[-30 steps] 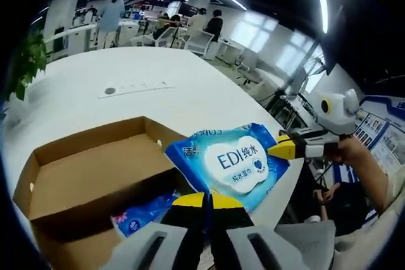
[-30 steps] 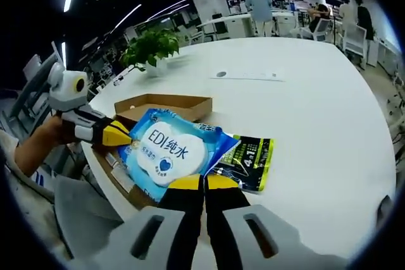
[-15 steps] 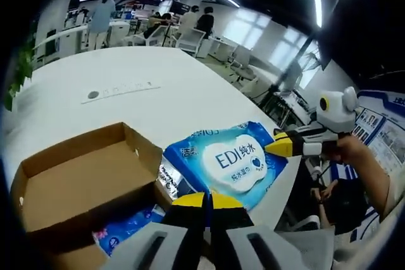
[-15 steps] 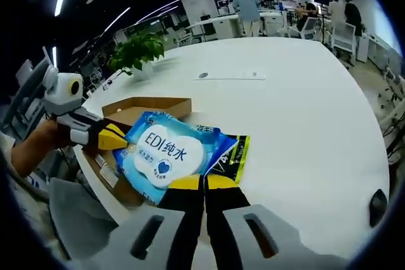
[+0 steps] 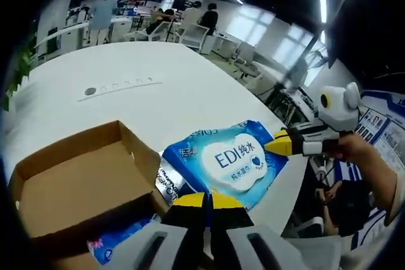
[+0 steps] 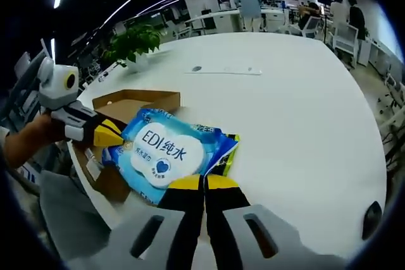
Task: Operate the shoe box by opening the lid, removing the specified soft item, and placing it in the target area until the item is outside and the box remains undamaged.
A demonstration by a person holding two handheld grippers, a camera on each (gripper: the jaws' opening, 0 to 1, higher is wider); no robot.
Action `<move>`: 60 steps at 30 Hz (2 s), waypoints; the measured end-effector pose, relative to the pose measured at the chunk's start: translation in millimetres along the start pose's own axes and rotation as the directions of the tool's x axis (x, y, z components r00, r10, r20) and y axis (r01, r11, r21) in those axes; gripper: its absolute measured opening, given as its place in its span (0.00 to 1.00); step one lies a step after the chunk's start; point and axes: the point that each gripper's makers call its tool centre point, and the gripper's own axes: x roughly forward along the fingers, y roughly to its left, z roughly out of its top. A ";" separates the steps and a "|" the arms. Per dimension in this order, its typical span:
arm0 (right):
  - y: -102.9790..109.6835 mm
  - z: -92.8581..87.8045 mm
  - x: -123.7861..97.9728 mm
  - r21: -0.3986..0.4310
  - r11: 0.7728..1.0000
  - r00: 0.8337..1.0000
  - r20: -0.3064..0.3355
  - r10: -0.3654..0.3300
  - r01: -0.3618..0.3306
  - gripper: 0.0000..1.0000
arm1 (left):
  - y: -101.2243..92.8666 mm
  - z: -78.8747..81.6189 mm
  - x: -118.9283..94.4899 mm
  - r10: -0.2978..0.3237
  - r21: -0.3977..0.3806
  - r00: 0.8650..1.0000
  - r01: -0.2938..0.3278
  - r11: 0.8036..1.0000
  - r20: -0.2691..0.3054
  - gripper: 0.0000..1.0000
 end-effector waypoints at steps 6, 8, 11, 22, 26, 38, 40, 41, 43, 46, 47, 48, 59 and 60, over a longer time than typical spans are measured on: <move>-11.0 -3.3 21.2 -0.012 1.000 1.000 -0.019 -0.009 0.009 0.00 | 7.4 -0.5 10.6 0.041 0.025 0.999 -0.040 0.999 -0.027 0.00; -13.1 -2.9 25.8 -0.016 1.000 1.000 -0.018 -0.014 0.014 0.00 | 9.8 0.0 13.8 0.054 0.034 0.998 -0.053 0.998 -0.032 0.00; -19.4 -2.4 36.1 -0.014 1.000 1.000 -0.017 -0.024 0.024 0.00 | 12.5 0.0 18.6 0.075 0.058 0.996 -0.072 0.996 -0.043 0.00; -31.5 -3.3 66.4 -0.028 0.997 0.997 -0.010 -0.070 0.070 0.00 | 20.0 0.0 28.7 0.116 0.091 0.992 -0.111 0.990 -0.053 0.00; -34.3 -6.0 76.6 -0.027 0.996 0.996 -0.025 -0.082 0.082 0.00 | 22.3 1.5 30.0 0.128 0.104 0.990 -0.122 0.987 -0.053 0.00; -42.0 -14.3 91.0 -0.009 0.994 0.993 -0.027 -0.112 0.112 0.00 | 26.3 2.8 33.3 0.175 0.180 0.983 -0.163 0.970 -0.050 0.00; -42.1 -16.4 92.1 0.008 0.994 0.993 -0.033 -0.111 0.111 0.00 | 26.9 3.0 31.0 0.188 0.193 0.981 -0.177 0.965 -0.044 0.00; -40.1 -18.1 91.8 -0.004 0.994 0.993 -0.033 -0.111 0.111 0.00 | 26.7 2.3 29.5 0.191 0.196 0.980 -0.179 0.964 -0.046 0.00; -38.7 -18.2 91.4 -0.022 0.994 0.994 -0.028 -0.109 0.108 0.00 | 27.9 2.6 24.5 0.202 0.219 0.979 -0.190 0.957 -0.036 0.00; -37.1 -16.2 91.5 -0.043 0.994 0.994 -0.033 -0.105 0.103 0.00 | 26.6 8.2 16.8 0.203 0.221 0.979 -0.198 0.955 -0.003 0.00; -35.9 -16.2 91.3 -0.049 0.994 0.994 -0.031 -0.104 0.102 0.00 | 25.6 8.7 15.2 0.197 0.221 0.980 -0.191 0.956 -0.005 0.00; -36.4 -16.5 91.0 -0.046 0.993 0.994 -0.033 -0.106 0.105 0.00 | 24.9 8.4 13.6 0.194 0.219 0.981 -0.188 0.957 -0.006 0.00; -34.8 -14.9 88.7 -0.112 0.988 0.993 -0.022 -0.113 0.110 0.00 | 27.3 0.6 -8.2 0.176 0.175 0.984 -0.179 0.968 0.032 0.06; -35.1 -13.6 88.1 -0.116 0.987 0.993 -0.016 -0.117 0.115 0.00 | 28.0 -0.1 -9.9 0.177 0.172 0.984 -0.180 0.968 0.035 0.06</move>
